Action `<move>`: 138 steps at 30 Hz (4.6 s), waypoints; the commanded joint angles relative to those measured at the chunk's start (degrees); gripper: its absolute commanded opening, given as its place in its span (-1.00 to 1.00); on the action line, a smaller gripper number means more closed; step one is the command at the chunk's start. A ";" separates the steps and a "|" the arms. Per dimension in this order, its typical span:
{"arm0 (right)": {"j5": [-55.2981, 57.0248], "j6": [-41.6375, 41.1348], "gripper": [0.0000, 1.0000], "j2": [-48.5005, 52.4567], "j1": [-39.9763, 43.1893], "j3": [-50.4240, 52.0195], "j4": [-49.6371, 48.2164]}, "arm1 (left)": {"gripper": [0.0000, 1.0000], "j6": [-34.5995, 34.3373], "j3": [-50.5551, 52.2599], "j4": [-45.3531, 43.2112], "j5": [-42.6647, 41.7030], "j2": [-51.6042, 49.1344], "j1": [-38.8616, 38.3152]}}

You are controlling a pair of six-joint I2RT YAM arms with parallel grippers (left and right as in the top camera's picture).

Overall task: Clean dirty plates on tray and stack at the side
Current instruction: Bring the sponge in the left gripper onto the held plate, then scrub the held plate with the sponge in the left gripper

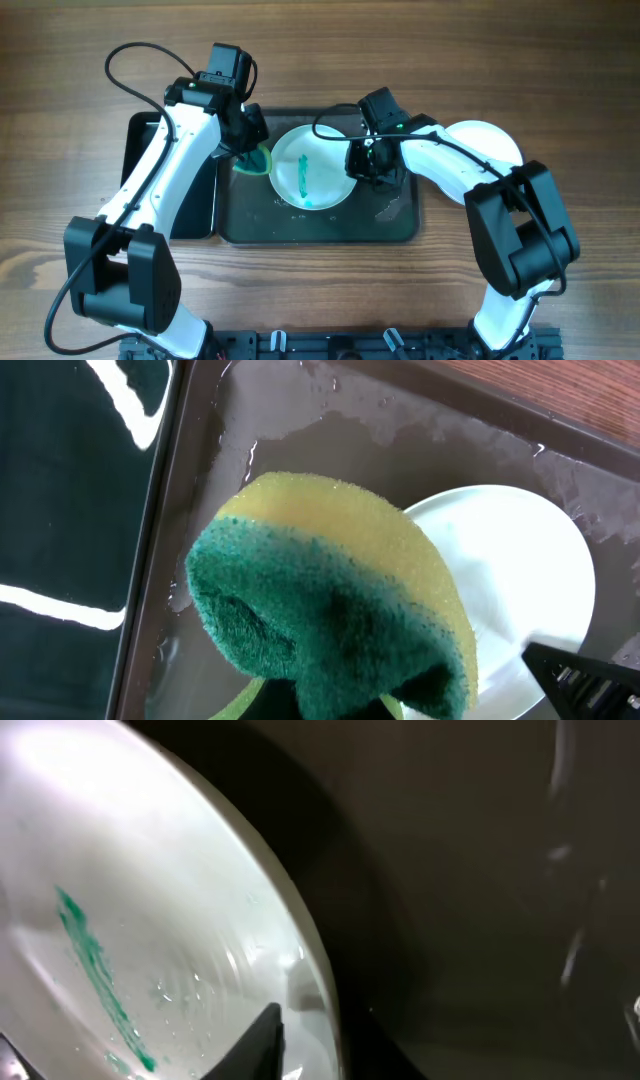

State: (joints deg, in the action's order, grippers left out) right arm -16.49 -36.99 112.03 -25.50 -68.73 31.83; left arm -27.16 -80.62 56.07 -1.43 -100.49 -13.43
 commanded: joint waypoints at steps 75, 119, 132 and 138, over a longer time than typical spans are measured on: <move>-4.55 12.26 -0.91 3.82 0.94 1.36 -4.61 | -0.92 28.33 -3.23 -0.33 -36.98 -22.80 -10.08; -3.69 12.37 -0.91 3.82 0.94 2.12 -4.44 | -0.92 28.22 -3.23 4.15 -25.68 -22.80 -8.31; -3.50 12.41 -0.91 3.82 0.94 2.12 -4.39 | -0.92 17.16 -3.65 -13.25 -20.00 -22.73 -8.13; -3.04 12.39 -0.91 3.82 0.92 2.12 -4.31 | -0.92 -0.33 -7.08 -5.44 20.85 -20.63 -8.15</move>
State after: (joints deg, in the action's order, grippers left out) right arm -22.90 -24.21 114.06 -24.49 -68.27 26.65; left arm -16.14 -86.48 47.27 -11.25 -121.80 -22.90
